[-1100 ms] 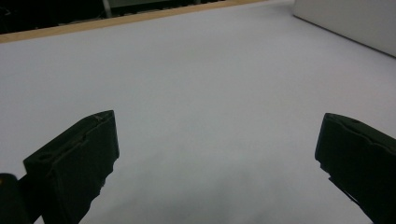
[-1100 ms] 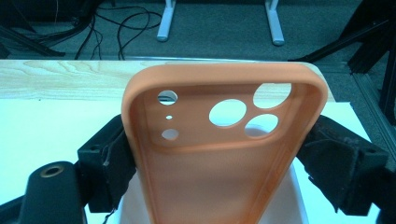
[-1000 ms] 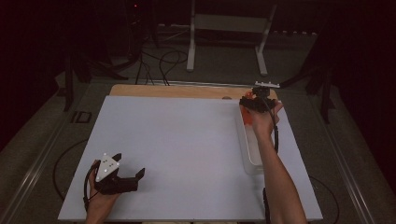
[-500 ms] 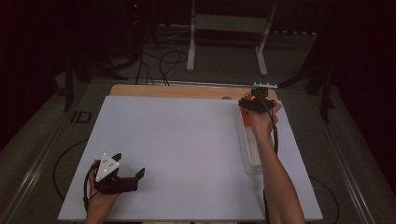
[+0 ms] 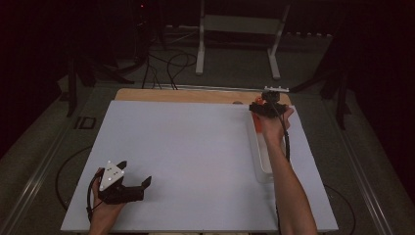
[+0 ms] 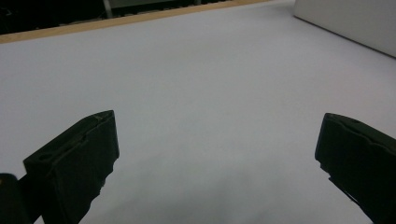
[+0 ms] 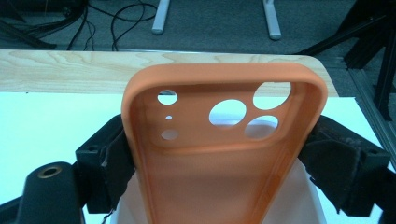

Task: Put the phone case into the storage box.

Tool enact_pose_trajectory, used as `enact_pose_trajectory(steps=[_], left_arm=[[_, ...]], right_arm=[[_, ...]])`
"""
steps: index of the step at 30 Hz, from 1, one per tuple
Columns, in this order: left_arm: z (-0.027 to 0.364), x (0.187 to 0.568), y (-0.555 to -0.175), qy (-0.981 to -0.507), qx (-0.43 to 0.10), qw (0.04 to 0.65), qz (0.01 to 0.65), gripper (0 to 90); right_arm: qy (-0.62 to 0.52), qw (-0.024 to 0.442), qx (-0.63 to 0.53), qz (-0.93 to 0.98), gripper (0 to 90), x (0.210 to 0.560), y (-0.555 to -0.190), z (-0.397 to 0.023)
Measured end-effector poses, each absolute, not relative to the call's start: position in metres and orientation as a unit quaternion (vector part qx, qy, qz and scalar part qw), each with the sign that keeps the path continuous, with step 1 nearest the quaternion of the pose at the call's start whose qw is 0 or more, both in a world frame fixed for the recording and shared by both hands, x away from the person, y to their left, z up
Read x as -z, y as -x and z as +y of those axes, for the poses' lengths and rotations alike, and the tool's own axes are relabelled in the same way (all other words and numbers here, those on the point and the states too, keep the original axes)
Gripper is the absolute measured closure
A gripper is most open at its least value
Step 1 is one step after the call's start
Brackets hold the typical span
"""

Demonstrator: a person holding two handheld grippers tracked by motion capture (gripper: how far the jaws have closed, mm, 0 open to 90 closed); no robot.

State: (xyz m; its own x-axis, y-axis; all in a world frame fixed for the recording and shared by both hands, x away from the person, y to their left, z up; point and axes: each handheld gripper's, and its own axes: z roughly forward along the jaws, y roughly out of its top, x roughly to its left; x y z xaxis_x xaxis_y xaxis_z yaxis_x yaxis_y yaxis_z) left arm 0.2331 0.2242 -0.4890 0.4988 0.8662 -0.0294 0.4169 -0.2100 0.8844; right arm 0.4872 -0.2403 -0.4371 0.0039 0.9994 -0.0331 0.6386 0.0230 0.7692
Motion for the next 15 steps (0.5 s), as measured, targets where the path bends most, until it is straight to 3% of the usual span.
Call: enact_pose_trajectory(steps=[15], left_arm=[[0.2233,0.4894,-0.2333,-0.738,-0.247,0.453,0.434,0.5]], right_arm=[[-0.629,0.307,-0.307,0.644,9.3,0.4341,-0.4863,-0.2410]])
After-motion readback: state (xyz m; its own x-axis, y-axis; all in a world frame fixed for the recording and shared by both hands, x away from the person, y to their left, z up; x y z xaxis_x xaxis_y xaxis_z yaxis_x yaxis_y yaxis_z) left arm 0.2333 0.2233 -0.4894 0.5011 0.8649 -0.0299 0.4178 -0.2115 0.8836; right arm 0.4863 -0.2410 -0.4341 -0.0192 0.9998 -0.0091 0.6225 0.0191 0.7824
